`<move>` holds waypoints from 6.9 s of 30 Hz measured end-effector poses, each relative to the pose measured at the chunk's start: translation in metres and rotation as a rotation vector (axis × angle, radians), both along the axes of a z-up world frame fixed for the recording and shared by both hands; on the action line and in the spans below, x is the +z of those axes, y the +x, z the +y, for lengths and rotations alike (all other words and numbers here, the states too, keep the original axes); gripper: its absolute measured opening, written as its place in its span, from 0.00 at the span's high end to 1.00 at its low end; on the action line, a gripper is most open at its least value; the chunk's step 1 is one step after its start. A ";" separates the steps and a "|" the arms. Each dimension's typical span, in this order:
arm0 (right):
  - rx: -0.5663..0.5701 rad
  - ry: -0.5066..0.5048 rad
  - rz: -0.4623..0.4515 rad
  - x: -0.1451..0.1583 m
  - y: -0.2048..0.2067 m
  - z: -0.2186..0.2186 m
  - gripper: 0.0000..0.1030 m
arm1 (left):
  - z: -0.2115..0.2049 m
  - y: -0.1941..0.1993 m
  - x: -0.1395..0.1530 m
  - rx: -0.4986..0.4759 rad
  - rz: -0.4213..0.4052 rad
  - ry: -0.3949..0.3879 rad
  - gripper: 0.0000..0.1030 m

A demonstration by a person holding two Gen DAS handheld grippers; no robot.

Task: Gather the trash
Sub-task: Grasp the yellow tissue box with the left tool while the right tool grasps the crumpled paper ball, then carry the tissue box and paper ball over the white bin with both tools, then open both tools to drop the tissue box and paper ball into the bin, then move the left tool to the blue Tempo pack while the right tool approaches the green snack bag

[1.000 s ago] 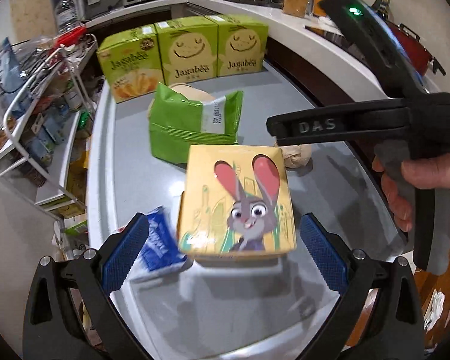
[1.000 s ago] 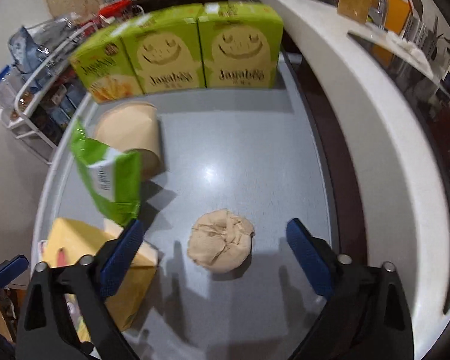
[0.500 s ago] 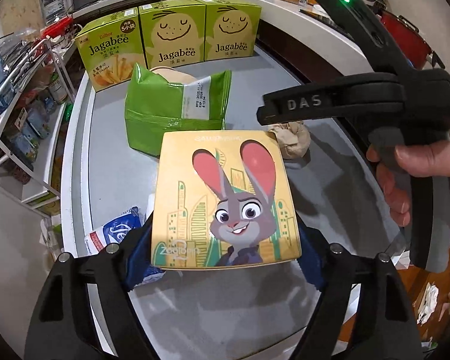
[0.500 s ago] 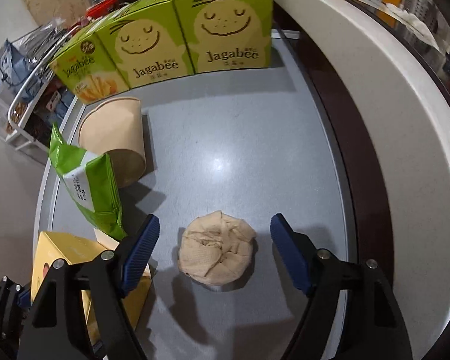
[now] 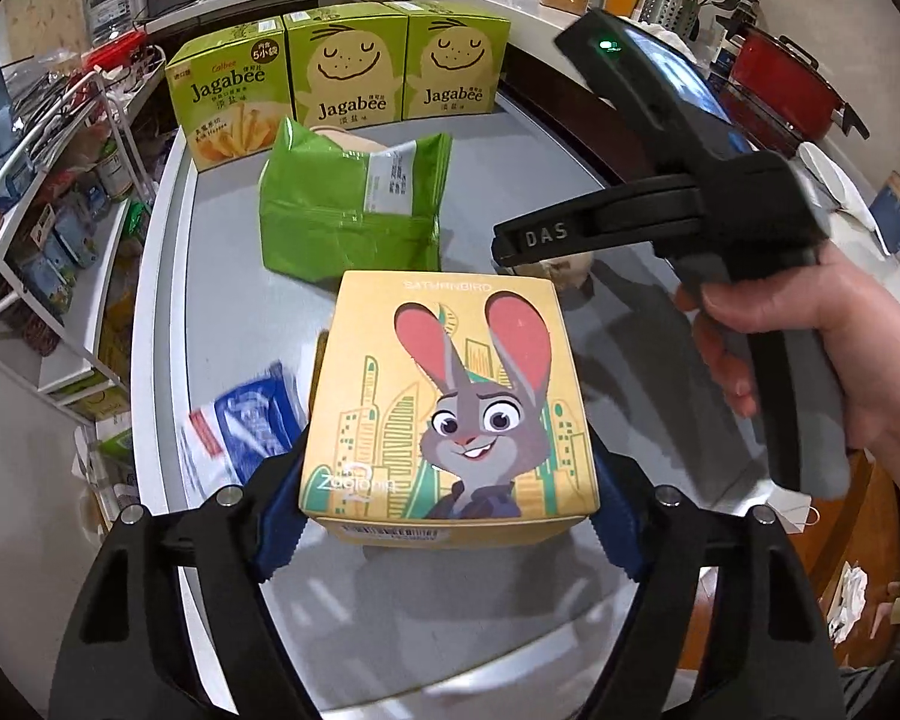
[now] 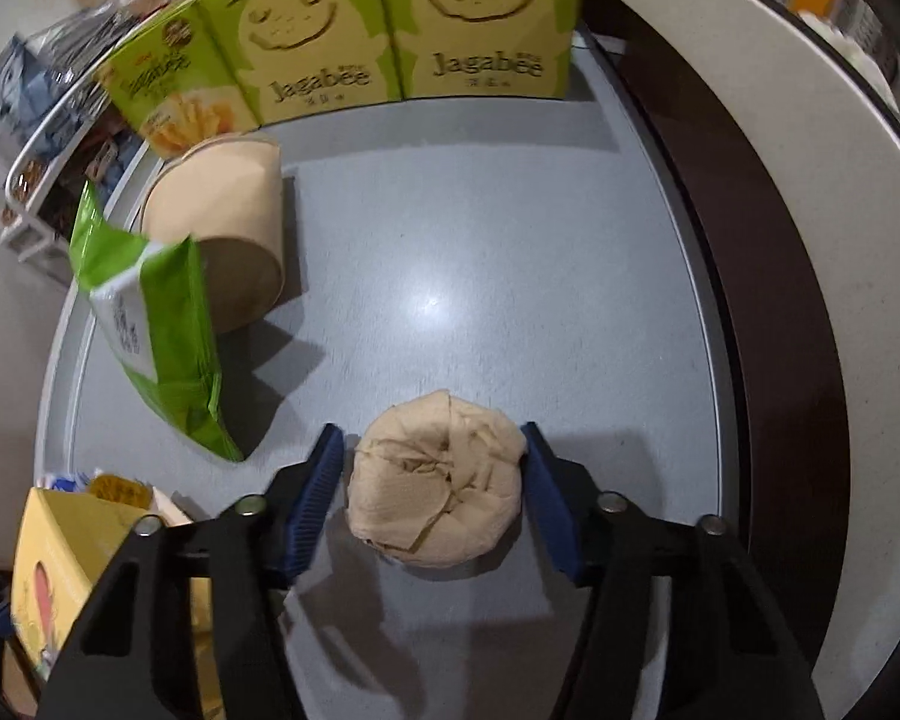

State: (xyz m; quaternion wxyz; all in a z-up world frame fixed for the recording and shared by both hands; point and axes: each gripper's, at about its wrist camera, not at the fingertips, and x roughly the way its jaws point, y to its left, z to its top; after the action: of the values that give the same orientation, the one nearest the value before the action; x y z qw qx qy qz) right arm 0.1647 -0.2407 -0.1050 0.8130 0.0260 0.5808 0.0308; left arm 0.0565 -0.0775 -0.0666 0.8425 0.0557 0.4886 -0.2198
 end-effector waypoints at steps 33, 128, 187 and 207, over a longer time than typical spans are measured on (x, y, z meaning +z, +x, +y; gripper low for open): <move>0.011 0.083 -0.084 0.029 -0.073 -0.004 0.52 | -0.001 -0.015 -0.001 -0.006 0.013 0.007 0.22; 0.274 0.121 0.261 -0.056 -0.281 0.035 0.52 | 0.025 -0.170 -0.121 -0.170 0.300 0.274 0.23; 0.153 0.139 0.331 -0.103 -0.257 0.038 0.14 | 0.029 -0.151 -0.128 -0.144 0.337 0.242 0.10; 0.177 0.075 -0.199 0.085 -0.192 0.031 0.05 | 0.067 -0.102 0.032 0.152 -0.059 0.020 0.02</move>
State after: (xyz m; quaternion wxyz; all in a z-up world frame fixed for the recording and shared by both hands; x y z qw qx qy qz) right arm -0.0269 -0.2101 -0.0196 0.8592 0.0021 0.4958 0.1264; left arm -0.0453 -0.0106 -0.0343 0.8702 0.0334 0.4686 -0.1488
